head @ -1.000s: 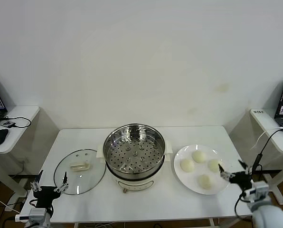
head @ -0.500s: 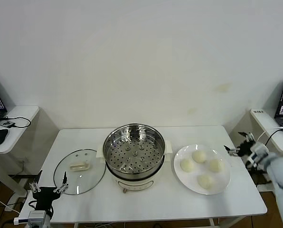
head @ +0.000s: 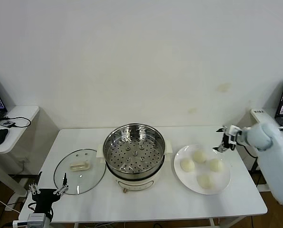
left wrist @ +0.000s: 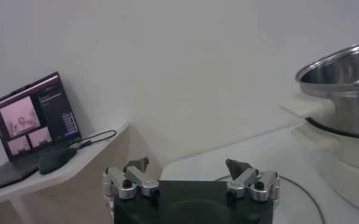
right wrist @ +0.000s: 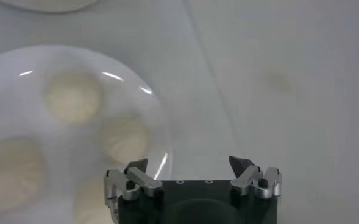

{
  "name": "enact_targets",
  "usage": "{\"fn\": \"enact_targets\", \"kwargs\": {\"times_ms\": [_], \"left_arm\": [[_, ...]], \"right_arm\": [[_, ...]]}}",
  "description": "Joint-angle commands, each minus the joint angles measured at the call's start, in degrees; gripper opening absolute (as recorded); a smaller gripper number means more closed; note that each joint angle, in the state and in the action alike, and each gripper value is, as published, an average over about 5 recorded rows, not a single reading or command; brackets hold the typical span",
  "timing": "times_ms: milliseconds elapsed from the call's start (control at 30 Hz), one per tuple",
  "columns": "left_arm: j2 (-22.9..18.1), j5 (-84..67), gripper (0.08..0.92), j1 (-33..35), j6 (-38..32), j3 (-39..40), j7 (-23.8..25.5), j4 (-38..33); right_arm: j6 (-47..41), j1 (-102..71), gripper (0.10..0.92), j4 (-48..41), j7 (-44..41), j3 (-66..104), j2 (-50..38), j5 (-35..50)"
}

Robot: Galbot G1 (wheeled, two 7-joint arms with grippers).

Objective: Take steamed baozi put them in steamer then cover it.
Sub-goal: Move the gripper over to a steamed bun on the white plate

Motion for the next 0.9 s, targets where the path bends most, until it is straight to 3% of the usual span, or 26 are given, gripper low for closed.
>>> {"fn": "enact_targets", "kwargs": {"times_ms": [33, 400, 900], "left_arm": [[-0.4, 0.3, 0.823, 0.4, 0.0, -0.3, 0.0, -0.2], [-0.4, 0.5, 0.823, 0.7, 0.1, -0.8, 0.1, 0.5], [-0.4, 0.8, 0.823, 0.6, 0.1, -0.6, 0.0, 1.4]], "right_arm": [[4.3, 14.1, 0.823, -12.4, -6.9, -17.9, 2.5, -2.8], [14.5, 13.8, 0.823, -24.2, -7.6, -16.7, 9.9, -7.1], [14.5, 12.7, 0.823, -27.3, -5.3, -15.0, 12.7, -6.7]]}}
